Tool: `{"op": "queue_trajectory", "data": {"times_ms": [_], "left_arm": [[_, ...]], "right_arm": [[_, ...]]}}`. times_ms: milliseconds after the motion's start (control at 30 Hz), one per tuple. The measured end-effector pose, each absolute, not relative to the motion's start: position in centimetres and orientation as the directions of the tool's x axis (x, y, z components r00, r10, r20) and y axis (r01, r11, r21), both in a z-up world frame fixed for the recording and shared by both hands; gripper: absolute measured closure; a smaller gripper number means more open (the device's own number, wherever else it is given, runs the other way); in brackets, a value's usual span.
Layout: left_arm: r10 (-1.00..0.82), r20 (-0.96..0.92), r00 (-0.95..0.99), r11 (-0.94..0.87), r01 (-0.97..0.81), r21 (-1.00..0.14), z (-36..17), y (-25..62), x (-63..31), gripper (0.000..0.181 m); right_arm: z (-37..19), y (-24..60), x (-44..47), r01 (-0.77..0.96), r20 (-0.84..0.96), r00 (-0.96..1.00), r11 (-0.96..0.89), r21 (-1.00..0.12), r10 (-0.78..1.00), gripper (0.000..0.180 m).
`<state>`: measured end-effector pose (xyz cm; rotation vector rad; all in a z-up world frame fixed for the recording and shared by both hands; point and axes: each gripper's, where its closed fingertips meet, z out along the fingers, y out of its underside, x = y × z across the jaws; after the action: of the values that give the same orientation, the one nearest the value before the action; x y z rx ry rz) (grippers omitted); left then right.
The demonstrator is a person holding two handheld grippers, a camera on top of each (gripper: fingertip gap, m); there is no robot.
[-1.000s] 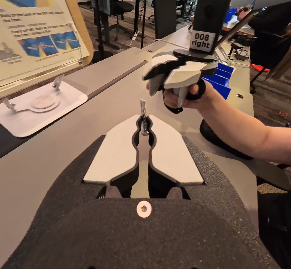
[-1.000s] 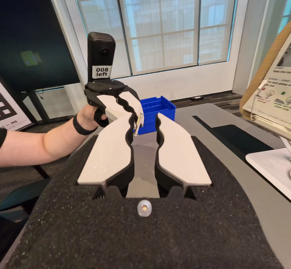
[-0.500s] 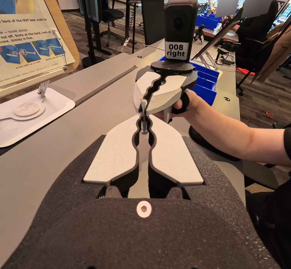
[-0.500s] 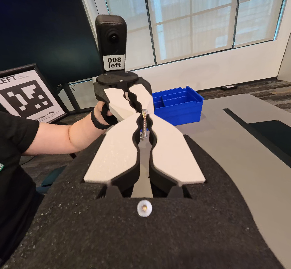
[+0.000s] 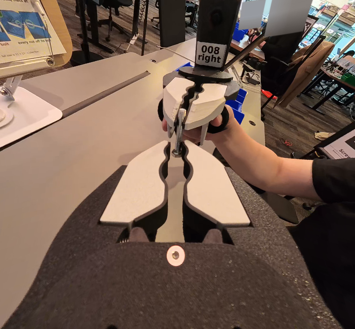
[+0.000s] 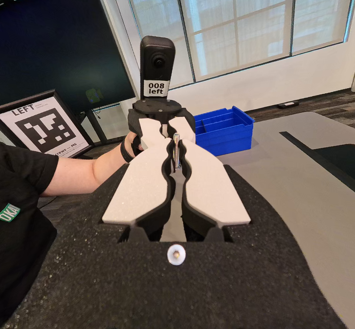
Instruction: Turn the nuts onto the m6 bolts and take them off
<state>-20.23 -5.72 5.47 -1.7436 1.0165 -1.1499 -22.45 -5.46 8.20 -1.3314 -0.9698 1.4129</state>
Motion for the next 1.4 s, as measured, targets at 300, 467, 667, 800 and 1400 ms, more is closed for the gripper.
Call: {"op": "queue_trajectory", "data": {"times_ms": [300, 467, 667, 800, 1400], "left_arm": [[-0.924, 0.28, 0.259, -0.339, -0.222, -0.914, 5.0, -5.8, -20.1, 0.175], [-0.925, 0.305, 0.227, -0.352, -0.209, -0.912, 4.9, -5.9, -20.0, 0.175], [-0.92, 0.333, 0.206, -0.367, -0.157, -0.917, 5.0, -5.6, -19.8, 0.176], [-0.91, 0.369, 0.19, -0.398, -0.145, -0.906, 5.1, -5.5, -19.7, 0.176], [-0.869, 0.199, 0.453, -0.32, -0.207, -0.925, 5.0, 0.8, -23.5, 0.176]], "right_arm": [[7.7, -5.3, -22.4, -0.076, -0.249, 0.041, -0.245, -0.967, 0.968, 0.175], [7.5, -5.4, -22.6, -0.061, -0.238, 0.051, -0.235, -0.97, 0.97, 0.175], [7.5, -4.9, -22.4, -0.067, -0.221, 0.086, -0.216, -0.974, 0.971, 0.175], [7.6, -4.8, -22.2, -0.078, -0.232, 0.088, -0.225, -0.971, 0.969, 0.174], [1.9, -0.9, -16.4, 0.166, -0.065, 0.277, -0.114, -0.979, 0.959, 0.162]]}}
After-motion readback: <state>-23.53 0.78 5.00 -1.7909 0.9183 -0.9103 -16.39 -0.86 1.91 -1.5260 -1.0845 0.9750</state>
